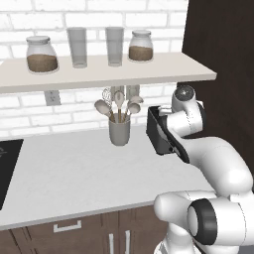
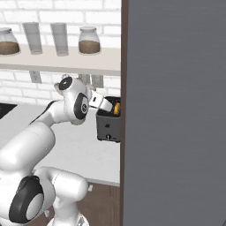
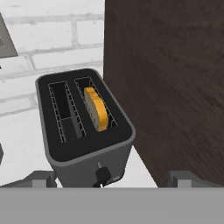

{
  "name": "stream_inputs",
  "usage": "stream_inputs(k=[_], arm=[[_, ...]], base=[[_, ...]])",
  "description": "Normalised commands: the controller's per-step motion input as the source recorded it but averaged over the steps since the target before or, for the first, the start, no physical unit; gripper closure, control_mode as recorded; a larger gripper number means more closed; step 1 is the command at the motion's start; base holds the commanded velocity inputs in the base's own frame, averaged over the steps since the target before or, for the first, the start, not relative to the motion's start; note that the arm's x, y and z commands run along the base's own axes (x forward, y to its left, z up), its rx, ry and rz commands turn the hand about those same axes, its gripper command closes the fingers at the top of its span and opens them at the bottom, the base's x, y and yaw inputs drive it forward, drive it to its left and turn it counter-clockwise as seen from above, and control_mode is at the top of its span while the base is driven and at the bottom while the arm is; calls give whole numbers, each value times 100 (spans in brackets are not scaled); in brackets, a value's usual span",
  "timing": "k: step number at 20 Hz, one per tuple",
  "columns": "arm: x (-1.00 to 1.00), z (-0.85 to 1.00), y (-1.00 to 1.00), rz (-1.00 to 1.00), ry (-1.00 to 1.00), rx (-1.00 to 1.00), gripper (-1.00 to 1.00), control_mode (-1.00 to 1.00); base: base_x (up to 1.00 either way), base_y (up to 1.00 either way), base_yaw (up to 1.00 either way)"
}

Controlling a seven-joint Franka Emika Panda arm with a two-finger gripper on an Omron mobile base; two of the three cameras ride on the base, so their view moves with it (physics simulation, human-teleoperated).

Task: Start the toaster. Once the lever pops up, take the bread to the plate on the dining counter.

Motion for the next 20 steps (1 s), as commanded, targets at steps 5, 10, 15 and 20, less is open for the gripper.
stream_inputs(k=[5,10,15,20], arm=[[0,0,0,0,0,0,-100,-100],[0,0,0,0,0,0,-100,-100],[0,0,0,0,0,0,-100,-100],[0,-11,-11,0,0,0,-100,-100]], base=[[0,0,0],[0,0,0],[0,0,0],[0,0,0]])
